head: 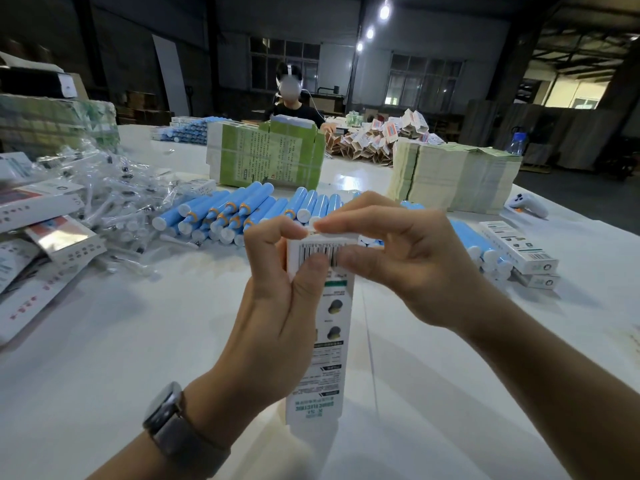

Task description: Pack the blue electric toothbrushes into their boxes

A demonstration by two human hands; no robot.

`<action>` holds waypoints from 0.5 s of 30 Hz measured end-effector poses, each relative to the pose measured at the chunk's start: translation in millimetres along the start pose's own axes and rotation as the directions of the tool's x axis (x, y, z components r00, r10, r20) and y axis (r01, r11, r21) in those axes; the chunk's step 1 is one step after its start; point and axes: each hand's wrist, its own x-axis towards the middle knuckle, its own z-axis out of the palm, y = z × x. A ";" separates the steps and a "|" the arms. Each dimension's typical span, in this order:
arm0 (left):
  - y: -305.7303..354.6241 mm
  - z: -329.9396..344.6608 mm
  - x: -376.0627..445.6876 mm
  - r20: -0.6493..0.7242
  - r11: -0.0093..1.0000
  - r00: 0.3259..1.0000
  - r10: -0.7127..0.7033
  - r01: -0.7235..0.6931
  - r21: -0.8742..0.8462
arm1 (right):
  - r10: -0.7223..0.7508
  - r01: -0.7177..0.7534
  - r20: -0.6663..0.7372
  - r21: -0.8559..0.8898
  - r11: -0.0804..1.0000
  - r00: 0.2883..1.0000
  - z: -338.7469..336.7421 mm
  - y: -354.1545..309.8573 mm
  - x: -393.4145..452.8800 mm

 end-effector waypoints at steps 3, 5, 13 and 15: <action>-0.5 -0.4 -0.8 -0.002 1.000 1.000 -0.004 0.004 0.015 | -0.008 0.009 -0.010 0.042 0.999 1.000 4.0 1.2 -1.7; 0.3 -1.0 -0.2 -0.002 1.000 1.000 0.002 -0.002 0.029 | -0.010 0.011 -0.010 0.047 0.999 1.000 5.1 0.8 -3.7; 0.3 1.1 1.2 -0.037 0.998 0.998 -0.051 0.050 -0.038 | 0.081 -0.081 -0.163 0.005 0.997 0.983 15.2 6.6 -9.2; 1.1 1.8 0.1 -0.037 0.999 0.999 -0.035 0.034 -0.031 | 0.035 -0.034 -0.171 0.007 0.999 0.985 16.0 6.3 -9.7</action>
